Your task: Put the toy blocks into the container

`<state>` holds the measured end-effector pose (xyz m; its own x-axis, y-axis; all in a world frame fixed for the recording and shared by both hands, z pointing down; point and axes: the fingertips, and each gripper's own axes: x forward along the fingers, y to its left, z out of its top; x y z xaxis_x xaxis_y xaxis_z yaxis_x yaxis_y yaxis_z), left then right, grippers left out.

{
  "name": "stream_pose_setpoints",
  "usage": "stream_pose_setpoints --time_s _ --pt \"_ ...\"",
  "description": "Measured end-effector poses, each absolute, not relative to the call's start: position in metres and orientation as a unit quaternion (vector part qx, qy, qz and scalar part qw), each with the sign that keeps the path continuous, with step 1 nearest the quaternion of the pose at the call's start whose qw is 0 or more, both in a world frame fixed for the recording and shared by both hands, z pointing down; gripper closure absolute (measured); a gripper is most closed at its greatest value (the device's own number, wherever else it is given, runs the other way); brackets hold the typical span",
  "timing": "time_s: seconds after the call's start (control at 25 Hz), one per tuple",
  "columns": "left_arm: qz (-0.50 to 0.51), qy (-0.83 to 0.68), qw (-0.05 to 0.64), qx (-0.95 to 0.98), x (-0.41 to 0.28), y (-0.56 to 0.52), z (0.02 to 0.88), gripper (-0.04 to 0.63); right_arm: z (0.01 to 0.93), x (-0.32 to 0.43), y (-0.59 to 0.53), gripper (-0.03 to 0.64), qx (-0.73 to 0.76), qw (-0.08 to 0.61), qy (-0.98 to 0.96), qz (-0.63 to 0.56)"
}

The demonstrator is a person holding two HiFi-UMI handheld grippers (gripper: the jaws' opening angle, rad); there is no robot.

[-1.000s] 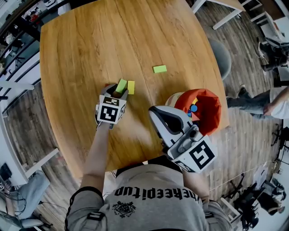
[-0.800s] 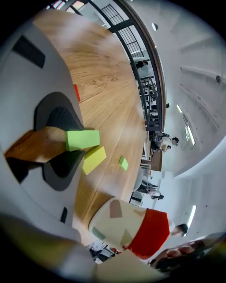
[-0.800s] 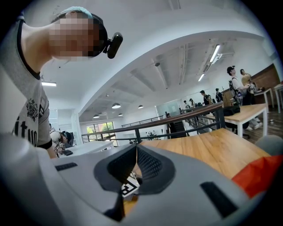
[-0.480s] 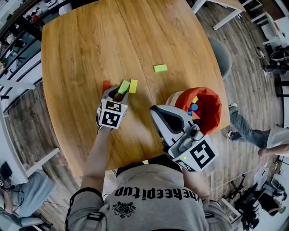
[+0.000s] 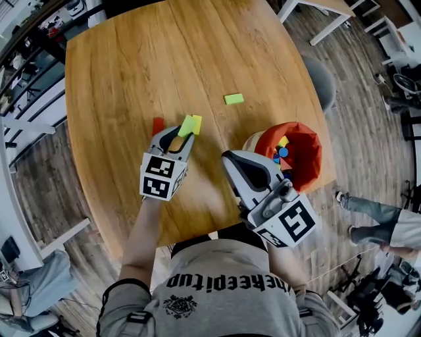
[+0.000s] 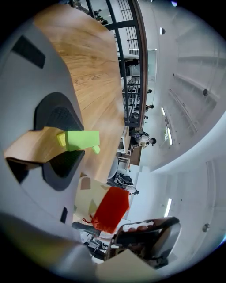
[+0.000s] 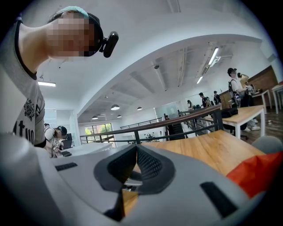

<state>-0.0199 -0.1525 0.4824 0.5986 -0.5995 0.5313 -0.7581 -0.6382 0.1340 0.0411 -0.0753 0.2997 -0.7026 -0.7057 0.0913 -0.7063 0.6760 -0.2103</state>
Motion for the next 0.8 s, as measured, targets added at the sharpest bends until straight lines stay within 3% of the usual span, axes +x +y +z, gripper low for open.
stream_pose_setpoints --time_s 0.8 --pt "0.109 -0.294 0.111 0.943 0.051 -0.091 0.365 0.448 0.288 0.092 -0.042 0.604 0.463 -0.009 -0.883 0.082"
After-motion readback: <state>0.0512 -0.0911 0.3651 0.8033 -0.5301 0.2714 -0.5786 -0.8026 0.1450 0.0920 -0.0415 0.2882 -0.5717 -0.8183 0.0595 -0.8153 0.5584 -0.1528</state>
